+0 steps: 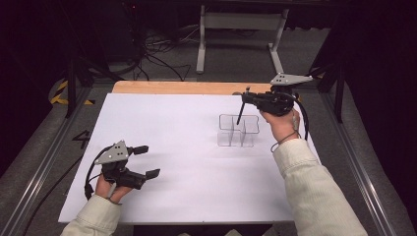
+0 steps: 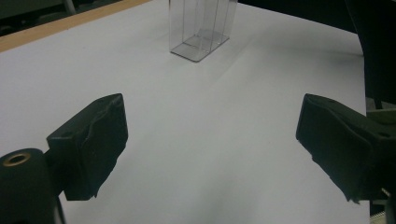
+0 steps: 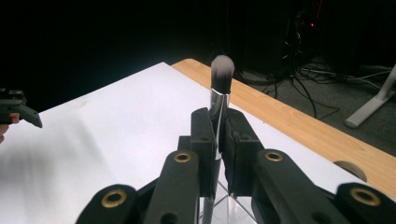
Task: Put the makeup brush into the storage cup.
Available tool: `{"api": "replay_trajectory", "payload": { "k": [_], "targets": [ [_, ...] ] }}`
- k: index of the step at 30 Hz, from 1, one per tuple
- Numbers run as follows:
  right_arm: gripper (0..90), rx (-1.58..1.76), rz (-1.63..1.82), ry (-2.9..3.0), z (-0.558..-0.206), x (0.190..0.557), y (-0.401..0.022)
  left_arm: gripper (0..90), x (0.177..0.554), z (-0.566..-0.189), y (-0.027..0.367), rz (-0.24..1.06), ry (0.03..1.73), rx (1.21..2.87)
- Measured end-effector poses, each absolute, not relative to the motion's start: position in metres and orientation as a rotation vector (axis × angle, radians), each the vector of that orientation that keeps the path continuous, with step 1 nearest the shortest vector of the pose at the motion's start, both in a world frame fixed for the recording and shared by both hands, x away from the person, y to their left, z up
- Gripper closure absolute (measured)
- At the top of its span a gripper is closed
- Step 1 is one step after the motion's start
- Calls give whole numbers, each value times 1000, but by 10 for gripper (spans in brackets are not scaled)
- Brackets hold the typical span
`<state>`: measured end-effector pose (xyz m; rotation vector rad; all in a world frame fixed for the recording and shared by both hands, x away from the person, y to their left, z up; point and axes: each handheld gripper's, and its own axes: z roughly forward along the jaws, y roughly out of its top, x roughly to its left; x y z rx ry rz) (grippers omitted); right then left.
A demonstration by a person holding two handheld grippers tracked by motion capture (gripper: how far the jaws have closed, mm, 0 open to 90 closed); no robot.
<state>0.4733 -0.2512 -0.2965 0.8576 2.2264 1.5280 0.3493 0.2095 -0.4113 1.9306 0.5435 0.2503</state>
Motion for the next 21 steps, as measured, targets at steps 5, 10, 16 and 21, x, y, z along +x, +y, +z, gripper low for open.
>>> {"api": "replay_trajectory", "payload": {
  "k": [5, 10, 16, 21],
  "targets": [
    [835, 883, 1542, 2227, -305, 475, -252, 97, 350, -412, 210, 251, 546, 1928],
    [835, 906, 1562, 2220, -316, 475, -252, 98, 349, -412, 210, 249, 546, 1927],
    [835, 932, 1562, 2229, -324, 477, -253, 98, 350, -412, 210, 251, 545, 1926],
    [835, 940, 1556, 2233, -330, 477, -253, 98, 350, -412, 211, 252, 545, 1929]
  ]
}}
